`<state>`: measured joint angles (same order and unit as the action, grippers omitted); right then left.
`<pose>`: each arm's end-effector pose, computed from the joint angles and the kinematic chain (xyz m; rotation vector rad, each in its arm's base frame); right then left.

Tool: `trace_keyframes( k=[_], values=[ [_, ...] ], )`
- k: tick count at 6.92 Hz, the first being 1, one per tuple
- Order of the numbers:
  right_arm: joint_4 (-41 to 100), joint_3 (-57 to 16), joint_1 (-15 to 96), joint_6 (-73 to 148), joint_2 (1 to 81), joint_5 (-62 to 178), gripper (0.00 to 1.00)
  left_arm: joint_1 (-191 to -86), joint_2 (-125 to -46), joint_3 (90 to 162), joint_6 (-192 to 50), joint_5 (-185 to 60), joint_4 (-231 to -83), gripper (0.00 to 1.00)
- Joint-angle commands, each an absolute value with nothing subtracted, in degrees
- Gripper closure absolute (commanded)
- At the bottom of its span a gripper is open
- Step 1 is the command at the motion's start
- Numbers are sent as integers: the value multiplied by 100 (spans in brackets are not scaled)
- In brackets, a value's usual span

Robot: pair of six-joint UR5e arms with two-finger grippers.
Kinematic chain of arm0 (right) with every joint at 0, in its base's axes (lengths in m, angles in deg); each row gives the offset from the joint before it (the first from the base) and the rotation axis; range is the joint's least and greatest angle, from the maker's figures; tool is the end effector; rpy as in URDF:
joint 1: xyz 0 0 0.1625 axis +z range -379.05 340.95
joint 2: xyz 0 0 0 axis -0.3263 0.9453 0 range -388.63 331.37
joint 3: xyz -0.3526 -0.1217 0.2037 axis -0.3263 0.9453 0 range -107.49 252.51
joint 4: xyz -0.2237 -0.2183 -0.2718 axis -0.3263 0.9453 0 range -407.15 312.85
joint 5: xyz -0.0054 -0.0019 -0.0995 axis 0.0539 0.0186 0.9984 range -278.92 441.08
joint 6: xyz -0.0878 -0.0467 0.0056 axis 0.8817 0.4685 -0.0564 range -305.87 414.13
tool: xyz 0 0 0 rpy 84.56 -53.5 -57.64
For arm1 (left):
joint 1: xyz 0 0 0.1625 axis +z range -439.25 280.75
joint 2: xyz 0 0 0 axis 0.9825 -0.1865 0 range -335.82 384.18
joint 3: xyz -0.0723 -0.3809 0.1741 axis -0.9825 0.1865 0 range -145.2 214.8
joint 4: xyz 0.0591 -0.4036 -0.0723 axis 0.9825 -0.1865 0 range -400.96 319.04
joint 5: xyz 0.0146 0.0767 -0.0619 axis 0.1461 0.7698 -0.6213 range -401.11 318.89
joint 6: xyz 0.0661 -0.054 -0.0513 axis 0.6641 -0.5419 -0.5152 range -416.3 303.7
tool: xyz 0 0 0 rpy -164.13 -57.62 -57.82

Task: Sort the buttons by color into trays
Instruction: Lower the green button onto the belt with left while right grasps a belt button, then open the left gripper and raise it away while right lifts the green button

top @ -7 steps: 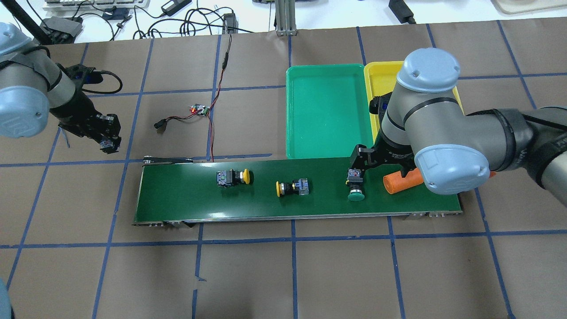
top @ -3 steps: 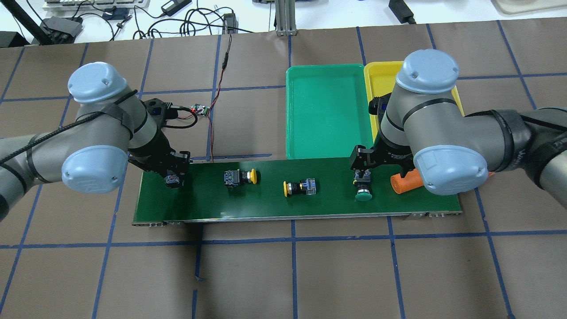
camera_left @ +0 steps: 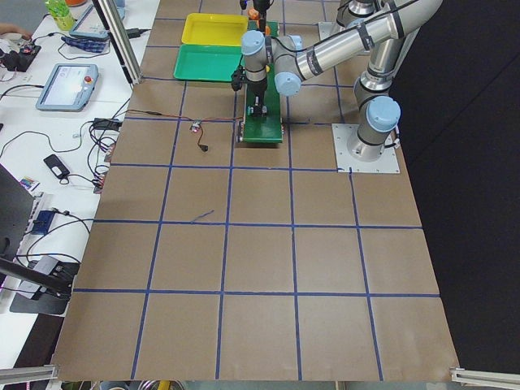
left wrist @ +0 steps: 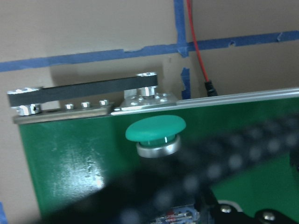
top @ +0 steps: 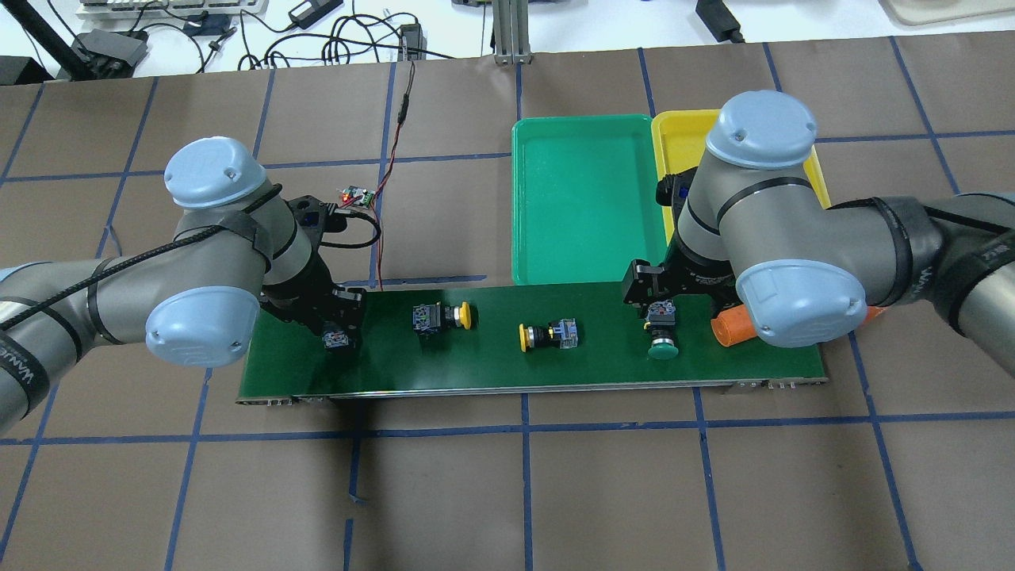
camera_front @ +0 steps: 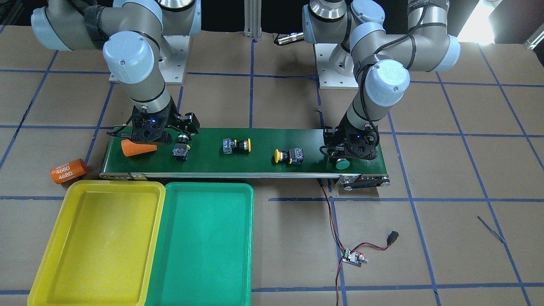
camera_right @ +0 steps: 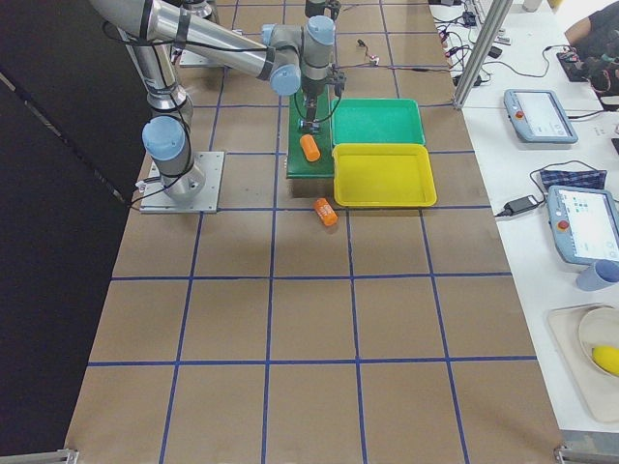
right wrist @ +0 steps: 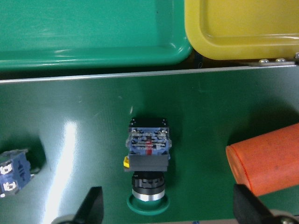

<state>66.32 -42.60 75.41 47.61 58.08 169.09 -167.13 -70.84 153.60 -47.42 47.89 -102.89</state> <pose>0.1721 -0.4480 0.2926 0.0585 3.1117 0.1387 -0.1182 -0.4569 0.2585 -0.1820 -3.1055 -0.1528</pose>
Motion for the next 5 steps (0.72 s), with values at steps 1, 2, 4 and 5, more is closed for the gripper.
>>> trace_keyframes(
  k=[1,2,4,5],
  values=[
    [6720,-4341,7535,4807,5741,16835,15,-16723,-6952,15049,-4716,4845,-10371,0],
    [6816,-4568,7500,4824,5741,16844,15,-16714,-6925,14499,-4725,4845,-10937,0],
    [7061,-4859,7465,4955,5741,16914,23,-16705,-6925,13067,-4716,4845,-12300,0],
    [7202,-4973,7404,5069,5741,16949,31,-16732,-6820,12617,-4725,4845,-12723,0]
  ],
)
